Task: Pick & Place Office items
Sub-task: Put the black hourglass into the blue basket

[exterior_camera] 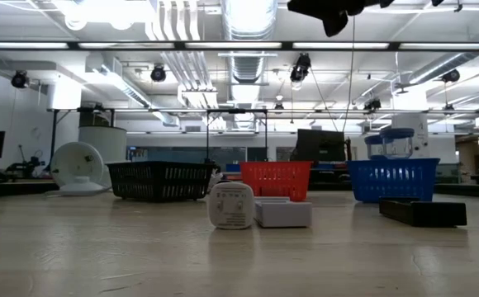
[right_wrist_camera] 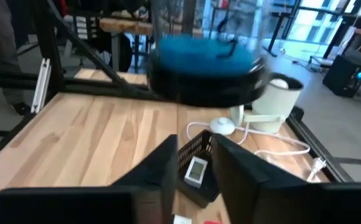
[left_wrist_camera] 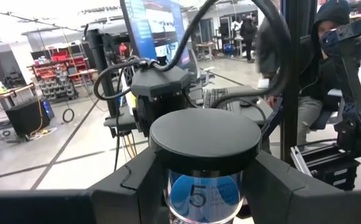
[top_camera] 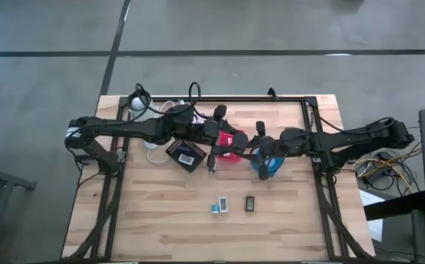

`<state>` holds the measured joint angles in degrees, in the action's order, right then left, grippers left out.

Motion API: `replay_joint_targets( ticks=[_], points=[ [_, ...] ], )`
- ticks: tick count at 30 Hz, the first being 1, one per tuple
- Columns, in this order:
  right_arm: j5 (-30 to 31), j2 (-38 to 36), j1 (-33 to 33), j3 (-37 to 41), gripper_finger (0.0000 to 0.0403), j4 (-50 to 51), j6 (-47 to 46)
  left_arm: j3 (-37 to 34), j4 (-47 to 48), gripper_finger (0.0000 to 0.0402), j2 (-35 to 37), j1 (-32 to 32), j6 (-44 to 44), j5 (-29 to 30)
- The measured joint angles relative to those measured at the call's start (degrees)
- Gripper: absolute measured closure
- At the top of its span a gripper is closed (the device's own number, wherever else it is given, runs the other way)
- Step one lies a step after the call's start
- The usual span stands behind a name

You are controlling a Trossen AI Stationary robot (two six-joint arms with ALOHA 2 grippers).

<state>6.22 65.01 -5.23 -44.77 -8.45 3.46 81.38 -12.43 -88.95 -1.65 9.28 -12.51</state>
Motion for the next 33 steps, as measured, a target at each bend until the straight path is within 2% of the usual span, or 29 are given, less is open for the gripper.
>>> replay_joint_targets(
  ticks=[5,7,18,24,33],
  points=[
    [0.00,0.42,0.00,0.00,0.0376,-2.96,2.11,-0.18,0.49,0.0221,0.00,0.02,-0.06,0.02],
    [0.00,0.27,0.00,0.00,0.0390,-4.19,2.75,-0.59,0.50,0.0221,0.00,0.02,-0.10,0.03],
    [-0.07,-0.02,0.00,-0.13,0.0394,-6.70,3.77,-1.51,-0.64,0.0220,0.13,0.02,-0.46,0.07],
    [-0.07,-0.28,0.04,-0.81,0.0394,-8.71,4.08,-2.10,1.04,0.0194,-0.25,0.07,-0.99,0.09],
    [-1.64,-0.15,-0.03,-0.74,0.0394,-10.11,4.29,-2.03,0.68,0.0231,-1.09,0.00,-0.66,-0.57]
  ],
)
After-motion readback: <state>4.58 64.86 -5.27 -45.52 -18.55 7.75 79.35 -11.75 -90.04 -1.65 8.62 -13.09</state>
